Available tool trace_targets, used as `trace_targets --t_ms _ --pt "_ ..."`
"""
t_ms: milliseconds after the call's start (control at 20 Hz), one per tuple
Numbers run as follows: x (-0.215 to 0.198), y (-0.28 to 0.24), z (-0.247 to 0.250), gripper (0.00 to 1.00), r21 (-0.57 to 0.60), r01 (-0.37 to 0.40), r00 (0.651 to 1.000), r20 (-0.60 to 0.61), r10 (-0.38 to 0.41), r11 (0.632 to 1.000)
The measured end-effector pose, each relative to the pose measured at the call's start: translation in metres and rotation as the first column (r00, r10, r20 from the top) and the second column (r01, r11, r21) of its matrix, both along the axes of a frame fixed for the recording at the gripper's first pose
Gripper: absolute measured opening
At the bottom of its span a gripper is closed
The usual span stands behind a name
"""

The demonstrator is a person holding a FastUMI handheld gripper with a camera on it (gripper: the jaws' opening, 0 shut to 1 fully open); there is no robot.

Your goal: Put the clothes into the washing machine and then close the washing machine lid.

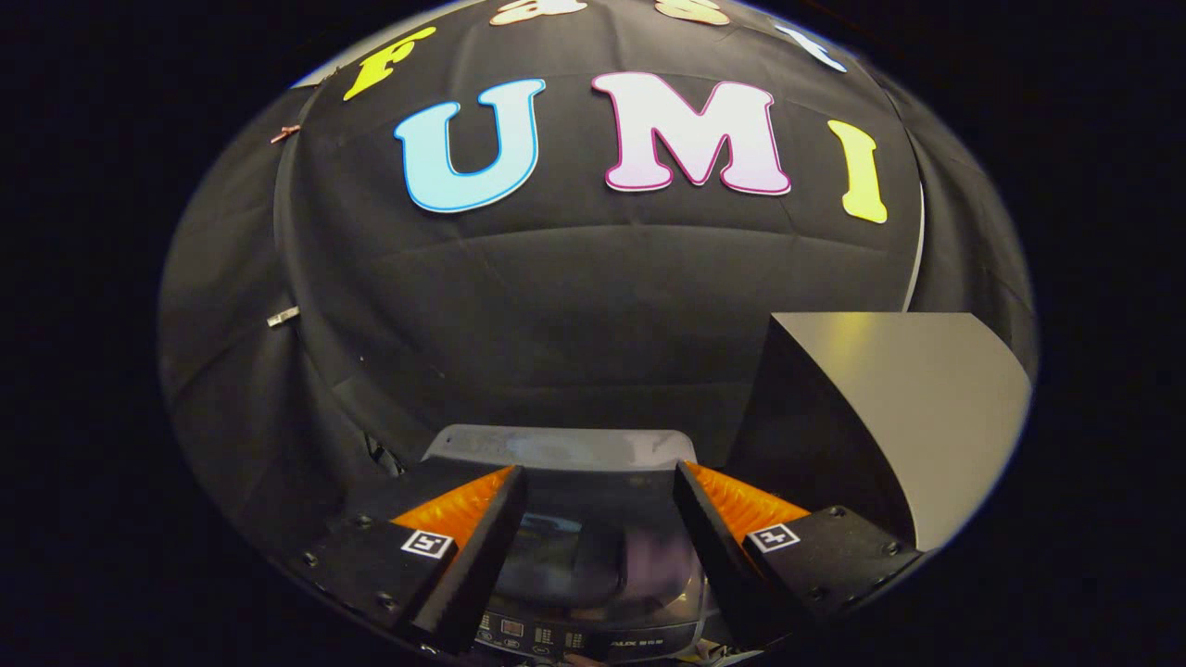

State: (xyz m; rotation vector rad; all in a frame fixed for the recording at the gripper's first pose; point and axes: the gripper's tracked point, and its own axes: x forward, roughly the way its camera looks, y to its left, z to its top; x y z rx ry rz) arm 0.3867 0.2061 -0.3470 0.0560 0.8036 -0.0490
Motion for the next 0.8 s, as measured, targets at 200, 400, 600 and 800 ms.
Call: trace_targets --t_ms 200,400,600,800 --pt "-0.002 0.007 0.018 0.99 -0.011 -0.027 0.999 0.045 0.028 1.000" --pt "-0.007 0.010 0.041 0.99 0.009 -0.034 0.996 0.088 0.033 0.999" --pt "-0.017 0.003 0.084 0.99 0.038 -0.041 0.983 0.182 0.033 0.998" --pt "-0.030 -0.011 0.143 0.99 0.066 -0.055 0.951 0.309 0.032 0.996"
